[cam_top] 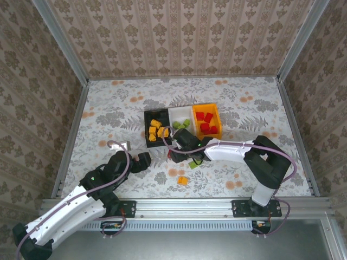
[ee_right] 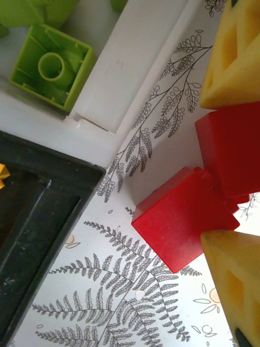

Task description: Sort the legos into containers by color

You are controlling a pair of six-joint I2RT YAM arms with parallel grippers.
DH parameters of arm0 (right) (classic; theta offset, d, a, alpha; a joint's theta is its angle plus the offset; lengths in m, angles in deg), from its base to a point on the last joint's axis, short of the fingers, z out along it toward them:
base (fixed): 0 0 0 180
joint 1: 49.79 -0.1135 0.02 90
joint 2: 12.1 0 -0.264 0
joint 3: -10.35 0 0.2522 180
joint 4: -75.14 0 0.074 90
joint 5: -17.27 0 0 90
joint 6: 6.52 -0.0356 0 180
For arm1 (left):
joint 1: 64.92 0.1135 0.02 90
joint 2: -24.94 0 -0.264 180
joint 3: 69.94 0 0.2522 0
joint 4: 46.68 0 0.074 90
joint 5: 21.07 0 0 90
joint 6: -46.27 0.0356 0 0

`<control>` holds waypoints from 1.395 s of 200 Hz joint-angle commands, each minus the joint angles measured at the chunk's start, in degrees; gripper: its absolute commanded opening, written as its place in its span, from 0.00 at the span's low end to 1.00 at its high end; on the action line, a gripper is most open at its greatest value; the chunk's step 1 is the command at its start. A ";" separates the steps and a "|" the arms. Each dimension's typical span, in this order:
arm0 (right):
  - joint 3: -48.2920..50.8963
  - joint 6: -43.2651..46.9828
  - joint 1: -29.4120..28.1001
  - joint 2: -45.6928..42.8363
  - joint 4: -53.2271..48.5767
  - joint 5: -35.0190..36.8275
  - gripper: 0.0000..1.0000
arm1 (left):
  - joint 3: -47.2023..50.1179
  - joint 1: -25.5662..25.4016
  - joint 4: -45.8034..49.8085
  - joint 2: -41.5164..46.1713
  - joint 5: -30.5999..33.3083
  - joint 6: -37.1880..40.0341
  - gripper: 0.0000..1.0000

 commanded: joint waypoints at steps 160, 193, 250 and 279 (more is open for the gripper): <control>6.29 -3.44 1.15 -4.93 -3.48 3.44 0.69 | 0.46 1.01 1.21 0.54 -1.24 -0.76 1.00; 6.09 -3.45 1.21 -1.27 -1.81 4.90 0.71 | 0.53 1.11 1.39 0.54 -1.22 -0.84 1.00; 4.11 -2.32 1.31 1.52 1.42 4.85 0.65 | 0.98 1.26 1.12 0.41 -1.48 -1.11 1.00; 4.59 -2.15 1.34 -0.67 0.41 4.24 0.52 | 0.89 1.20 1.25 0.41 -1.64 -1.06 1.00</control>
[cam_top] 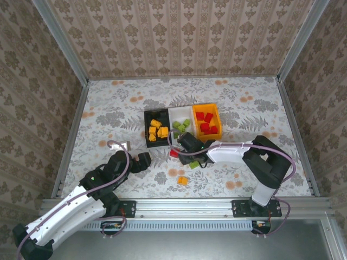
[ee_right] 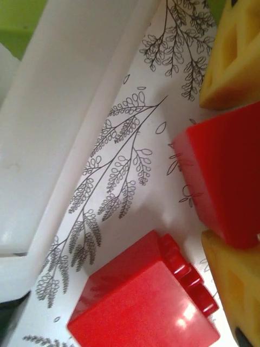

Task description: Sort the legos into containers by color

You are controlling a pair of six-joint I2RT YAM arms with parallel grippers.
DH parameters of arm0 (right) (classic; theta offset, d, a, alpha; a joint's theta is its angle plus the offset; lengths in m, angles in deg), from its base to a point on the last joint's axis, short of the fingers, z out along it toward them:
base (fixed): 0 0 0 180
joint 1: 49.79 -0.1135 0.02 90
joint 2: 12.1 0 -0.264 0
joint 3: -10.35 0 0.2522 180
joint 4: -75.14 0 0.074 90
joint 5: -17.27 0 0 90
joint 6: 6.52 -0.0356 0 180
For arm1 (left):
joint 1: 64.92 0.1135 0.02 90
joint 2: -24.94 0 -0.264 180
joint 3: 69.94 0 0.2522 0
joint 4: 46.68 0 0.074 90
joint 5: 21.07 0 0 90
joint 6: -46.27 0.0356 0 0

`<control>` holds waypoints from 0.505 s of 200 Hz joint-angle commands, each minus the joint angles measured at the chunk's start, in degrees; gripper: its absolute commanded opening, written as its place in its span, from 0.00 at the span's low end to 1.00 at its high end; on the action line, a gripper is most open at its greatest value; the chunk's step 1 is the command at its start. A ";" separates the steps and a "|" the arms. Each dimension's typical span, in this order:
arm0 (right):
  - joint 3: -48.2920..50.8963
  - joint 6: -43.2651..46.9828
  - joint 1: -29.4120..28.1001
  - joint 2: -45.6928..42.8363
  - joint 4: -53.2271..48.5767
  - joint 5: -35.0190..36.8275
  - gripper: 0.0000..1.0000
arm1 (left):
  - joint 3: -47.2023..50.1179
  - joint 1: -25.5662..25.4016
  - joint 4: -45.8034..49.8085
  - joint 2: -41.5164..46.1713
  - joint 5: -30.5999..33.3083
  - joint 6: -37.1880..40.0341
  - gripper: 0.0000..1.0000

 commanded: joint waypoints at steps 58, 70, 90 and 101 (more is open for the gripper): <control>1.29 -1.68 0.66 -17.39 -5.71 1.62 0.37 | 1.03 0.60 0.44 0.41 -1.04 -0.89 1.00; -0.44 -2.82 2.93 -20.48 -8.55 3.42 0.37 | 1.10 0.64 0.00 0.37 -1.24 -0.78 1.00; -3.56 -5.59 9.92 -20.05 -11.39 4.17 0.36 | 1.20 0.74 -0.50 0.19 -1.47 -0.75 1.00; -5.24 -6.64 13.55 -17.46 -11.84 4.43 0.36 | 1.20 0.73 -0.70 0.04 -1.77 -0.76 1.00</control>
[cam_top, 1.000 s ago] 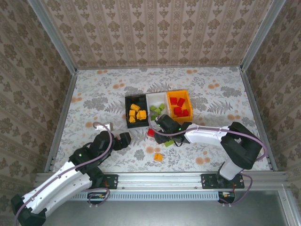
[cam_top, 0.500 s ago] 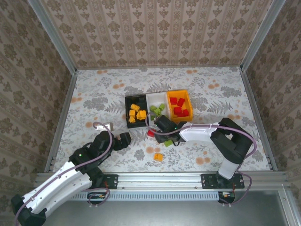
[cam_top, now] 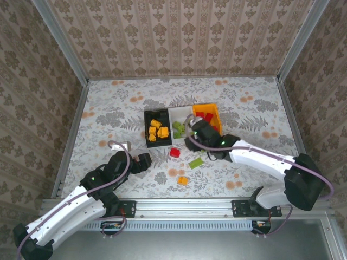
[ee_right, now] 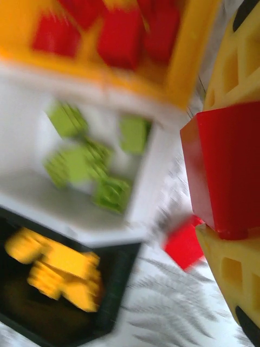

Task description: Sort the legos into containers by color

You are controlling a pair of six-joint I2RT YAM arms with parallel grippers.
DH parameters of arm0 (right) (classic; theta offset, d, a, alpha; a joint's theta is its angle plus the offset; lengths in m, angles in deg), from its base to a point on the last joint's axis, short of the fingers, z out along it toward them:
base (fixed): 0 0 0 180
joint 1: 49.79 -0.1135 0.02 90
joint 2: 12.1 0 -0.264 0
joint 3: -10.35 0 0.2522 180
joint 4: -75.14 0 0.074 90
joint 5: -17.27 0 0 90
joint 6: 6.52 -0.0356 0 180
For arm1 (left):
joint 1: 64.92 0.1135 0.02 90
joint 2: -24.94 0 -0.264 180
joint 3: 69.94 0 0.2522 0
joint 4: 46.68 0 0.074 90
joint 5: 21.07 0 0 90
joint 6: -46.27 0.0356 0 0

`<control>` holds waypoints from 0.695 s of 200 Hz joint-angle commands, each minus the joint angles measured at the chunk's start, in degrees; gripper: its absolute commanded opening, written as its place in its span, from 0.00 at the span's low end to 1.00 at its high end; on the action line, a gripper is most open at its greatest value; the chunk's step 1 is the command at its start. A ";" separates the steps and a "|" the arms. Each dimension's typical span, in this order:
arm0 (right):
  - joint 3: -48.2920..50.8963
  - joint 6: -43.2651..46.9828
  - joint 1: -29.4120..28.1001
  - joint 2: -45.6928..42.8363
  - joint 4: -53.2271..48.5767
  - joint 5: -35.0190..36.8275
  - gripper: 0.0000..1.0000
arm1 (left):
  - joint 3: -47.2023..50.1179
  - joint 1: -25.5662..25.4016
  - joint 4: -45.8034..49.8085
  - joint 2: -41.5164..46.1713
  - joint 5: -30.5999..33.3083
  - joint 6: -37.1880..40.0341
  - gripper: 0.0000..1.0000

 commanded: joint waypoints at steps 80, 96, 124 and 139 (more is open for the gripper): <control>-21.09 -6.96 16.60 22.15 -10.37 3.24 0.57 | 0.44 0.66 -1.38 0.18 -2.30 -0.76 1.00; -20.64 -7.28 16.04 20.48 -10.54 2.41 0.70 | 0.44 0.67 -1.58 0.19 -2.51 -0.71 1.00; -14.47 -8.13 12.18 12.60 -10.90 3.96 0.75 | 0.35 0.75 -1.80 0.34 -2.93 -0.45 1.00; -8.84 -9.72 8.76 7.31 -10.47 6.44 0.77 | 0.35 0.84 -1.76 0.58 -3.10 -0.24 1.00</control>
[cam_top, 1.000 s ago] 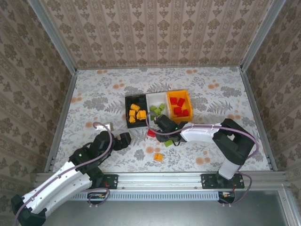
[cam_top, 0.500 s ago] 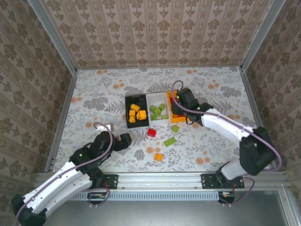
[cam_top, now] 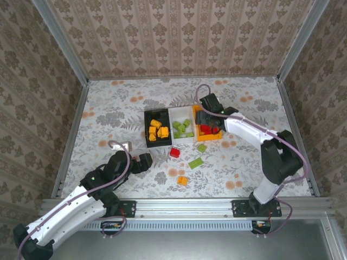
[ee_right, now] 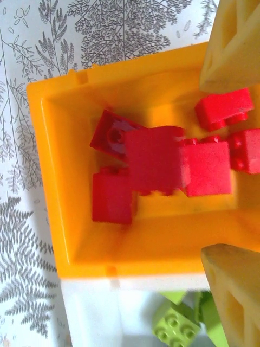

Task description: Sort the legos into containers by color

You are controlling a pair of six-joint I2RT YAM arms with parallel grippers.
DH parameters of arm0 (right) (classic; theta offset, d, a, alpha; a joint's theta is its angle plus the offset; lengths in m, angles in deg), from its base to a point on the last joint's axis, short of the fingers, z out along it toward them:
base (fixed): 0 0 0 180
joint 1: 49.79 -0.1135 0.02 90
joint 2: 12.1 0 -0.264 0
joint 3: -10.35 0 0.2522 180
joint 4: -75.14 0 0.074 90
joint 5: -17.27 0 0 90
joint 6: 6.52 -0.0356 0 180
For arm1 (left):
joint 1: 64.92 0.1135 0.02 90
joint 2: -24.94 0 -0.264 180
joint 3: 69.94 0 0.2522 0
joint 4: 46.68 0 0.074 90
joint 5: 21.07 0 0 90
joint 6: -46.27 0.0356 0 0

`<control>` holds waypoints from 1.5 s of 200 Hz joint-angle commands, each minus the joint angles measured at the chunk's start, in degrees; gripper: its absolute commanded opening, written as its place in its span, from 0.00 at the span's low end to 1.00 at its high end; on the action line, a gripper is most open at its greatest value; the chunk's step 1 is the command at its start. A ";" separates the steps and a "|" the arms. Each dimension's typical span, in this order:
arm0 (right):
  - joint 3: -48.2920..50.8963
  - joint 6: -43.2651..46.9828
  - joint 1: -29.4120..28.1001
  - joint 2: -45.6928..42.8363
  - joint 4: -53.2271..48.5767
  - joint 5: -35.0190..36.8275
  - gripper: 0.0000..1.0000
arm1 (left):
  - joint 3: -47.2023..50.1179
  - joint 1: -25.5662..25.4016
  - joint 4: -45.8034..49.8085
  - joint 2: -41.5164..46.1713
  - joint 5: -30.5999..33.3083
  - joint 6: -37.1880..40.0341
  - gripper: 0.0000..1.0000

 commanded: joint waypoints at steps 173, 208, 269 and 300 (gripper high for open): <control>20.28 -18.20 -12.28 0.32 8.19 8.11 0.77 | 1.21 1.40 2.32 3.86 -0.48 -0.48 1.00; 22.09 -18.65 -10.87 0.44 9.01 7.55 0.61 | 1.21 1.56 3.37 4.93 -0.35 -0.49 1.00; 24.61 -13.37 -8.03 -4.14 11.13 4.27 0.36 | 1.74 1.71 2.68 4.58 -0.74 -0.58 1.00; 24.63 -7.82 -8.25 -11.63 8.27 1.67 0.32 | 1.88 1.83 2.68 4.58 -0.76 -0.49 1.00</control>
